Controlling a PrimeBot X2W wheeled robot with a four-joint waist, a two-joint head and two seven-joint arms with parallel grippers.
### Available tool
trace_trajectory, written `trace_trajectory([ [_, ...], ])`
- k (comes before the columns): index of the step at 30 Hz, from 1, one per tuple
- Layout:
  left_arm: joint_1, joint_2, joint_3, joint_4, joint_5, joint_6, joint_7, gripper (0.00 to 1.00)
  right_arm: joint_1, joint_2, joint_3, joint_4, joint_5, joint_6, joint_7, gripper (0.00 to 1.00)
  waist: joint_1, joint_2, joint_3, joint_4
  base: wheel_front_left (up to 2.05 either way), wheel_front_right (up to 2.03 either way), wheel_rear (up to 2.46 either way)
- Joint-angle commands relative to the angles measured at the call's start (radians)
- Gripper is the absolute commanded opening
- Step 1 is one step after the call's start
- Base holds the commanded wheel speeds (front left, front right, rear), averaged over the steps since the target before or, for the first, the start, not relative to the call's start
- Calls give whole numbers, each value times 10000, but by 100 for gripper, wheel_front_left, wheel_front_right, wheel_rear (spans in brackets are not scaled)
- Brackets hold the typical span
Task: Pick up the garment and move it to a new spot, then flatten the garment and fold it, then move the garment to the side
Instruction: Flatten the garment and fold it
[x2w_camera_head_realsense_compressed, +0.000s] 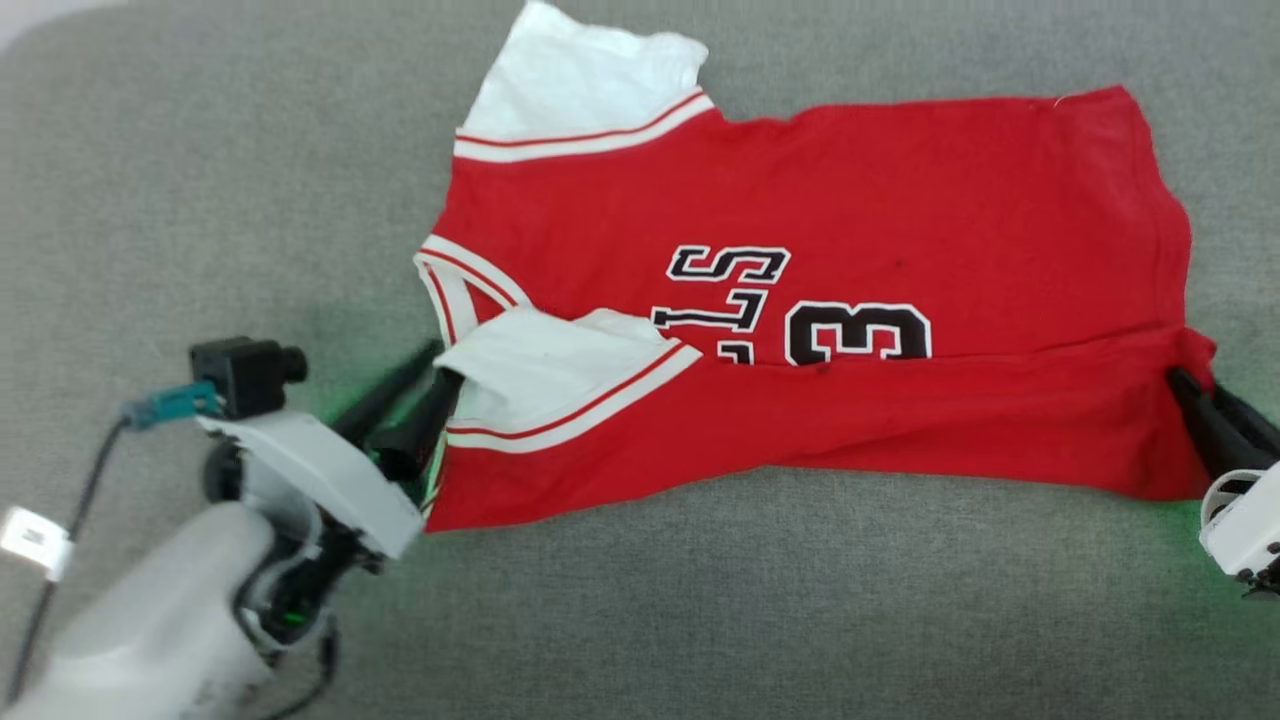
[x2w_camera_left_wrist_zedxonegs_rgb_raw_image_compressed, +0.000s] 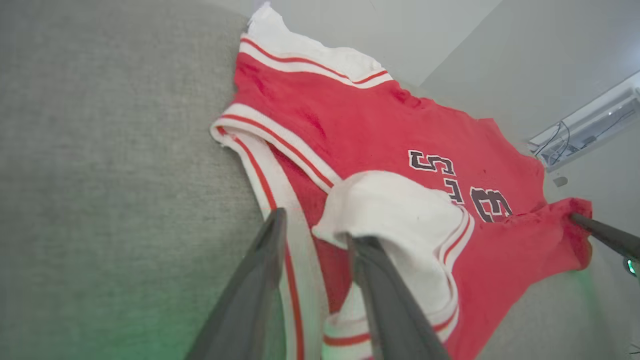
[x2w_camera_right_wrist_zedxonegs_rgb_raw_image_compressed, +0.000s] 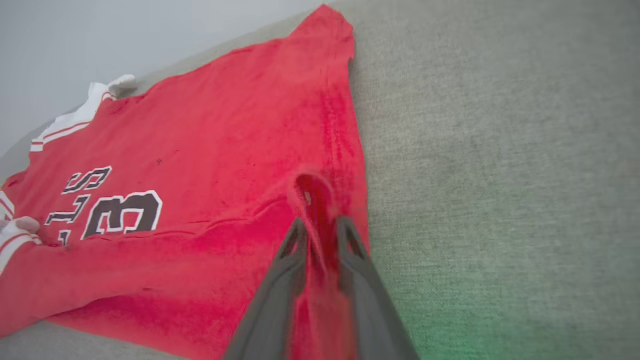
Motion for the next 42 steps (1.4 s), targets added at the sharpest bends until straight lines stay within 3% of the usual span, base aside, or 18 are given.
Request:
trace_trajectory([
  [1,-322,404,-162,152,246,-23,74,100,180,-54,-28,-53,-151,-16,-259,100,0,-1,-514,128,0,0,0],
  [5,-916,1209,-390,300,745,-20,616,100,381,-25,-185,-275,-418,-16,-715,100,0,-1,-1094,208,0,0,0],
  [7,-1173,1595,-556,101,952,190,1230,100,500,69,-260,-436,-510,-16,-860,100,0,-1,-1364,226,0,0,0],
  [13,-1558,2715,-1306,-1814,593,776,4507,100,807,272,-366,-1027,-634,-16,-859,100,0,-1,-1658,172,0,0,0],
  [18,-1372,3328,-1905,-3356,-602,1603,7404,100,879,470,-492,-1302,-763,-16,-812,100,0,-1,-1478,9,0,0,0],
  [25,-1208,2943,-1909,-3178,-1155,1970,7659,100,863,729,-450,-1321,-890,-16,-851,100,0,-1,-1149,-335,0,0,0],
  [37,-910,1914,-1887,-495,-1636,972,7207,100,525,701,-384,-1312,-930,-16,-828,100,0,-1,-654,-917,0,0,0],
  [39,-899,1761,-1870,-302,-1769,781,7234,53,515,597,-347,-1320,-938,-16,-655,100,0,-1,-621,-915,0,0,0],
  [42,-917,1562,-1949,-158,-1774,558,7317,29,543,279,-60,-1290,-939,-16,56,100,0,-1,-595,-881,0,0,0],
])
